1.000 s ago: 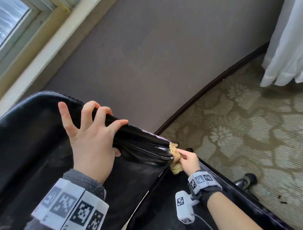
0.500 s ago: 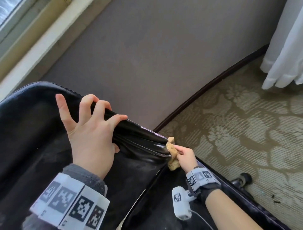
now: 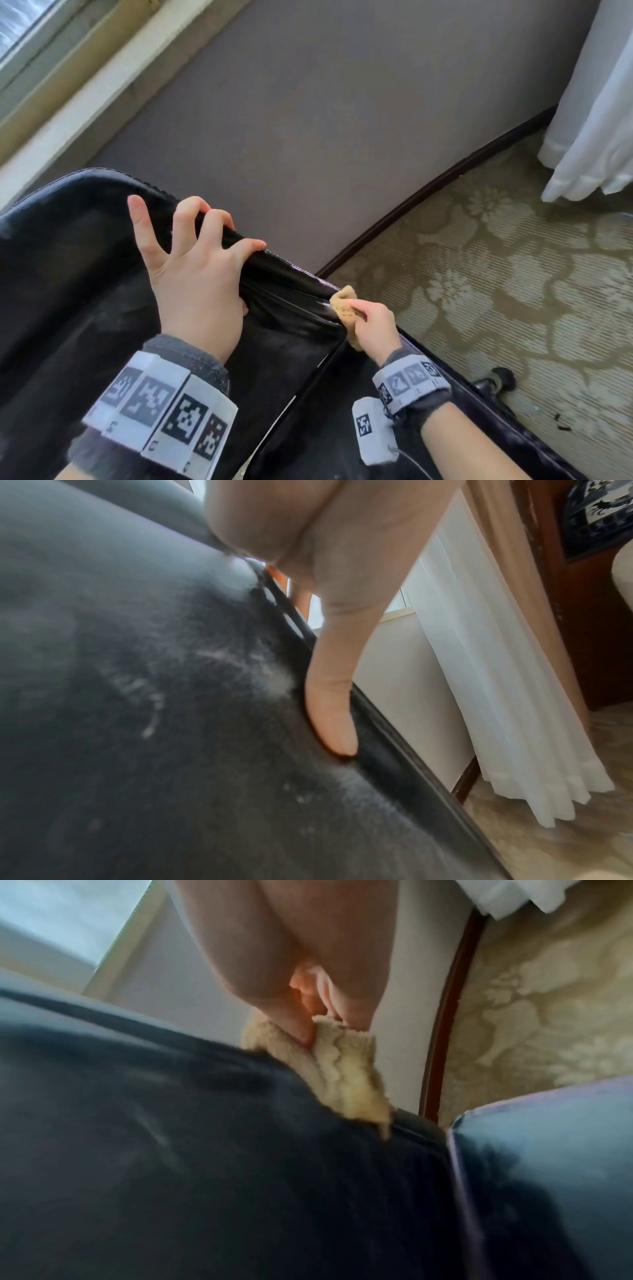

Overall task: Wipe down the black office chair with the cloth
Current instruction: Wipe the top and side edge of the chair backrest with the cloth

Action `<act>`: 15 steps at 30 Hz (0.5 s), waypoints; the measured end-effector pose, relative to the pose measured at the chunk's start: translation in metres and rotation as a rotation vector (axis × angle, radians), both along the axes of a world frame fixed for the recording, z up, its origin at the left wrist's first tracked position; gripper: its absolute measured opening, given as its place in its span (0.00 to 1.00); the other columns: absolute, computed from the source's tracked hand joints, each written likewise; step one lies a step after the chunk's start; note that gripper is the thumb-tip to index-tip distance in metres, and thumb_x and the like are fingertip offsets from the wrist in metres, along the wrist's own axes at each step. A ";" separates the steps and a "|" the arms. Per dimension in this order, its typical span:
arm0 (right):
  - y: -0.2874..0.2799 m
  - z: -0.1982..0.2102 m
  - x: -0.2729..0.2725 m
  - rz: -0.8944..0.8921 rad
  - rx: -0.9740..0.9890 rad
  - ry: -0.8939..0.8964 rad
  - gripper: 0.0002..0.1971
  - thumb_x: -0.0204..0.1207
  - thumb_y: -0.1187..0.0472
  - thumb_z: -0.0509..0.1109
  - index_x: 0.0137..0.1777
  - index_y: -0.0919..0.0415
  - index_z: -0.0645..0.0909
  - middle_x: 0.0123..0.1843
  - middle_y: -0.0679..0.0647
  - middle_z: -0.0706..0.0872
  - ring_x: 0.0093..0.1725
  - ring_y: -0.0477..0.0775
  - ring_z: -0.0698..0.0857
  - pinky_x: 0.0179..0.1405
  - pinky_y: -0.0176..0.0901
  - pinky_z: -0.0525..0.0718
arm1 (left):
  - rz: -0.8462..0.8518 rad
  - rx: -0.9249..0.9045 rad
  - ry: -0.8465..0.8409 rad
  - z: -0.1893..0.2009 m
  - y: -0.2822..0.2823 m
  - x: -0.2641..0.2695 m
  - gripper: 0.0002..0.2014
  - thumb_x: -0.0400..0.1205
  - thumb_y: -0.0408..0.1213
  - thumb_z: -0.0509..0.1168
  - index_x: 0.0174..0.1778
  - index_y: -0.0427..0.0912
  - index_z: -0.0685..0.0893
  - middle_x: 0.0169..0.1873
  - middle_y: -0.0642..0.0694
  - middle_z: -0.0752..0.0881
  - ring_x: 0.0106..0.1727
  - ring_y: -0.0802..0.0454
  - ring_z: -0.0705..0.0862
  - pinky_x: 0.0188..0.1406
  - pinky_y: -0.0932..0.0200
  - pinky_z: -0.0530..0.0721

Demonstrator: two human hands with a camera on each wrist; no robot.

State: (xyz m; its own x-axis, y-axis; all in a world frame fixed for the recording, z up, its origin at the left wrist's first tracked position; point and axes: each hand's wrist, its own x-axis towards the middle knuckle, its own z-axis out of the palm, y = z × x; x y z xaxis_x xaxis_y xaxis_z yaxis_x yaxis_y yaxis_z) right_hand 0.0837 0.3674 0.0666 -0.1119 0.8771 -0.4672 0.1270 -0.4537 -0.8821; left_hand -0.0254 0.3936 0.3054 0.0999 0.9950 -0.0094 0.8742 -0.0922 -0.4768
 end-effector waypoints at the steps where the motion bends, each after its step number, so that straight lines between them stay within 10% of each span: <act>1: -0.003 0.009 0.001 0.015 0.016 0.058 0.20 0.75 0.77 0.58 0.55 0.62 0.87 0.42 0.53 0.85 0.41 0.40 0.86 0.50 0.33 0.84 | 0.003 0.005 0.000 0.000 0.000 -0.001 0.32 0.46 0.29 0.85 0.47 0.52 0.91 0.49 0.41 0.83 0.69 0.37 0.65 0.73 0.42 0.26; 6: 0.011 0.052 0.019 0.115 0.217 0.364 0.21 0.75 0.80 0.60 0.55 0.59 0.87 0.46 0.46 0.88 0.42 0.32 0.85 0.46 0.24 0.79 | 0.010 -0.014 0.007 -0.001 0.001 -0.002 0.33 0.45 0.29 0.85 0.48 0.52 0.91 0.50 0.41 0.83 0.69 0.36 0.65 0.73 0.41 0.27; 10: 0.007 0.037 0.010 0.238 0.290 0.166 0.21 0.79 0.71 0.61 0.67 0.49 0.80 0.61 0.38 0.84 0.60 0.29 0.79 0.62 0.17 0.70 | 0.002 0.003 0.004 -0.002 0.000 -0.002 0.32 0.47 0.29 0.85 0.48 0.52 0.90 0.51 0.40 0.83 0.70 0.36 0.66 0.74 0.40 0.28; 15: -0.007 -0.001 0.018 0.194 0.151 -0.010 0.20 0.77 0.73 0.60 0.60 0.55 0.85 0.48 0.52 0.89 0.51 0.47 0.85 0.50 0.28 0.77 | 0.009 -0.008 -0.008 -0.001 0.000 -0.003 0.35 0.42 0.29 0.85 0.47 0.50 0.91 0.49 0.40 0.83 0.68 0.37 0.65 0.74 0.42 0.26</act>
State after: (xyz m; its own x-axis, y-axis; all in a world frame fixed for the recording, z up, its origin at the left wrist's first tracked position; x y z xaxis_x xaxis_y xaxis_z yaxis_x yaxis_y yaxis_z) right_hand 0.1018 0.3608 0.0653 -0.2814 0.8996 -0.3340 0.2079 -0.2826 -0.9364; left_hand -0.0280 0.3938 0.3044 0.0907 0.9957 -0.0167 0.8790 -0.0879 -0.4687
